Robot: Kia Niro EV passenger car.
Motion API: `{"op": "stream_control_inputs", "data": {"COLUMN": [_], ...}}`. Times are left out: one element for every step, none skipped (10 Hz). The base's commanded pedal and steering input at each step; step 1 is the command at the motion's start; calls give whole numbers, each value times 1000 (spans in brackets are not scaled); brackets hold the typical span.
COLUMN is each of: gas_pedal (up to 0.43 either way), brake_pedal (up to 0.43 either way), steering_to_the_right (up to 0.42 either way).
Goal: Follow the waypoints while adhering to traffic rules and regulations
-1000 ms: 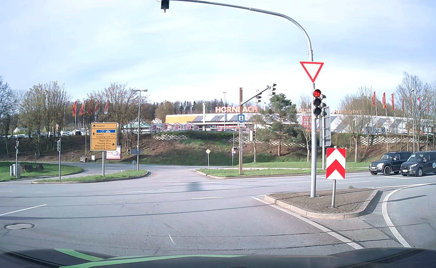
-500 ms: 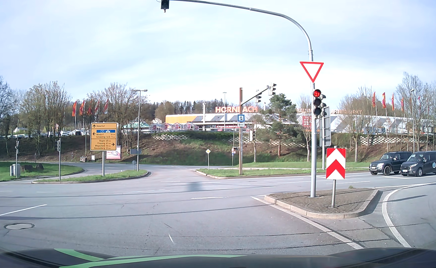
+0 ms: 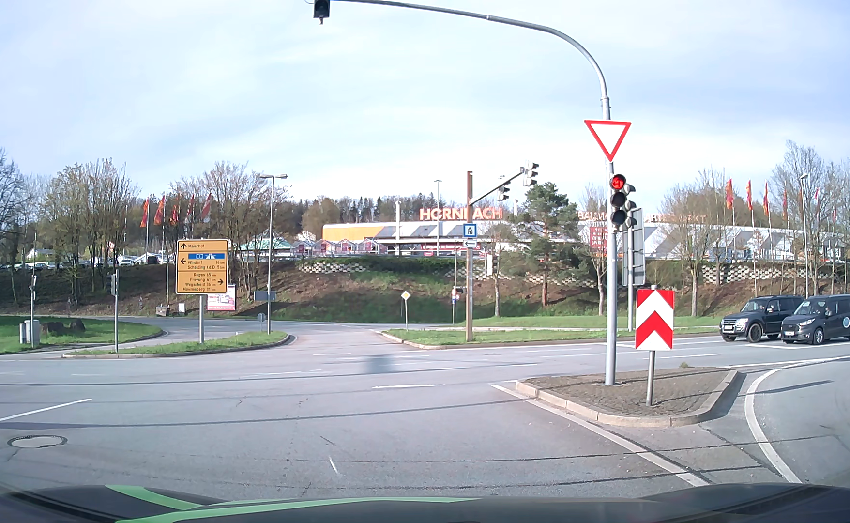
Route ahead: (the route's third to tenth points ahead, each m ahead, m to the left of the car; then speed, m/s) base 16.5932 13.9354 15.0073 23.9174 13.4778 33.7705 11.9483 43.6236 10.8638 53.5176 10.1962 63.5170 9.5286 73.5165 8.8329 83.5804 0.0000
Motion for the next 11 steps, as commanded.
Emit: {"op": "stream_control_inputs", "data": {"gas_pedal": [0, 0, 0, 0, 0, 0, 0, 0, 0, 0, 0], "brake_pedal": [384, 384, 384, 384, 384, 384, 384, 384, 384, 384, 384], "steering_to_the_right": [-2, -2, -2, -2, -2, -2, -2, -2, -2, -2, -2]}}
